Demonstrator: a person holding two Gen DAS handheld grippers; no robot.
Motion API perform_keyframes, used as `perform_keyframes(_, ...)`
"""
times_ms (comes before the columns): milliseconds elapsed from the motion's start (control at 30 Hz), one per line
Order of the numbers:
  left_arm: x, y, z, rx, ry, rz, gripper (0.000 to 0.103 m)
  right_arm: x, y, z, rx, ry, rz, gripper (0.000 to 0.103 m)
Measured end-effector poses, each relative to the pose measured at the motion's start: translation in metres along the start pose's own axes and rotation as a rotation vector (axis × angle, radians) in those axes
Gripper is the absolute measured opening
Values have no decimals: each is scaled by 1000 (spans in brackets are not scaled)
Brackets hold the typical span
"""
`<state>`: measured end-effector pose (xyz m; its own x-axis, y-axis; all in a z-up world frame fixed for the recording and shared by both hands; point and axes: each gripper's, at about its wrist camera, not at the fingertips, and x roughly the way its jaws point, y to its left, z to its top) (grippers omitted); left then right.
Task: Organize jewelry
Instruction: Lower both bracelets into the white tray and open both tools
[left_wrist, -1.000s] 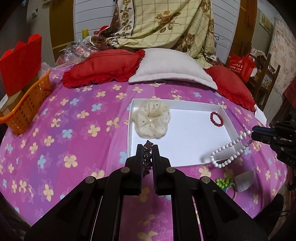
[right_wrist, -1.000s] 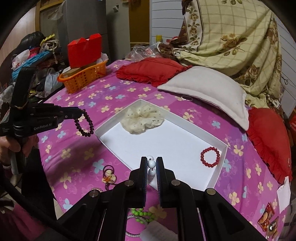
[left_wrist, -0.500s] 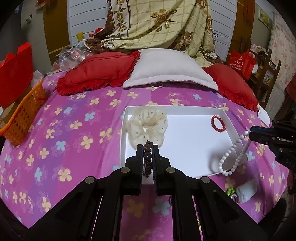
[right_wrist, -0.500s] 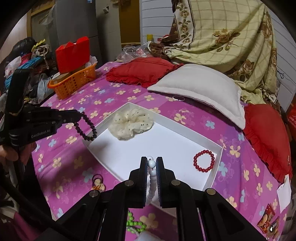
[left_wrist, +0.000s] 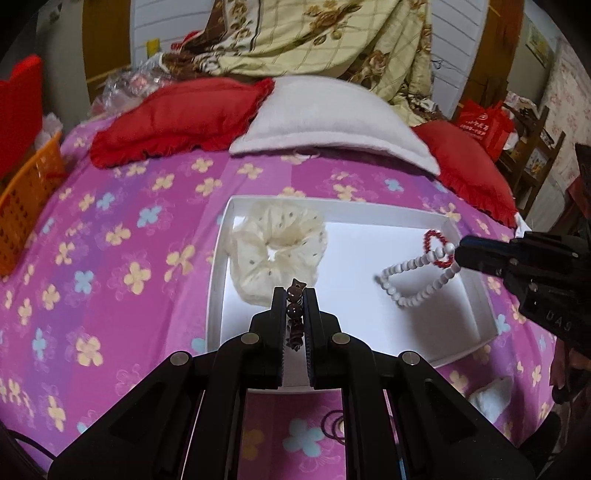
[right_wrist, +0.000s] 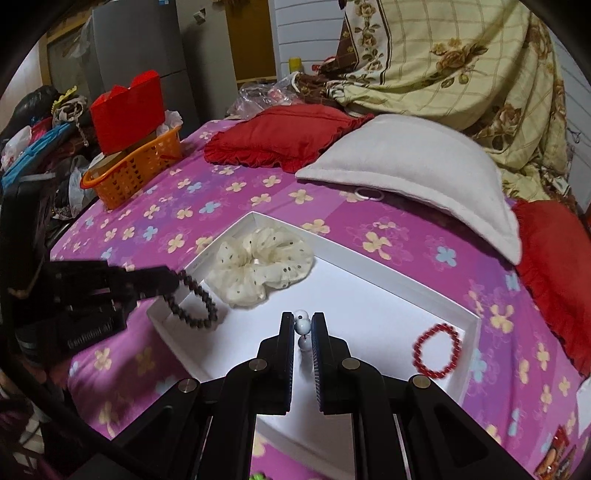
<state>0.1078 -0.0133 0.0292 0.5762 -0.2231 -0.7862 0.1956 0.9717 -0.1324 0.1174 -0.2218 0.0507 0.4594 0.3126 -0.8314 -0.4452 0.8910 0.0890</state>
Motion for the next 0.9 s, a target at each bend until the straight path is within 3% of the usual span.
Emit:
perform_keyframes(233,28,25,-12,-58,64,36,7,43,-10,26,11,10,-32,8)
perform_keyframes(567,39,32,-21,-59,72,39,11,91,-53,44,123,6,-120,8)
perform_keyframes(633,41,32,-21,-53,72,39,18,99,-60,42,147,21,-121,8)
perform_keyframes(767,44,32,-20,-59,60,29,46,112,-65,35,171,46,-108,8)
perform_keyframes(900,45,28,-19,-41,51,48,51,124,-68,28,201,78,-88,8)
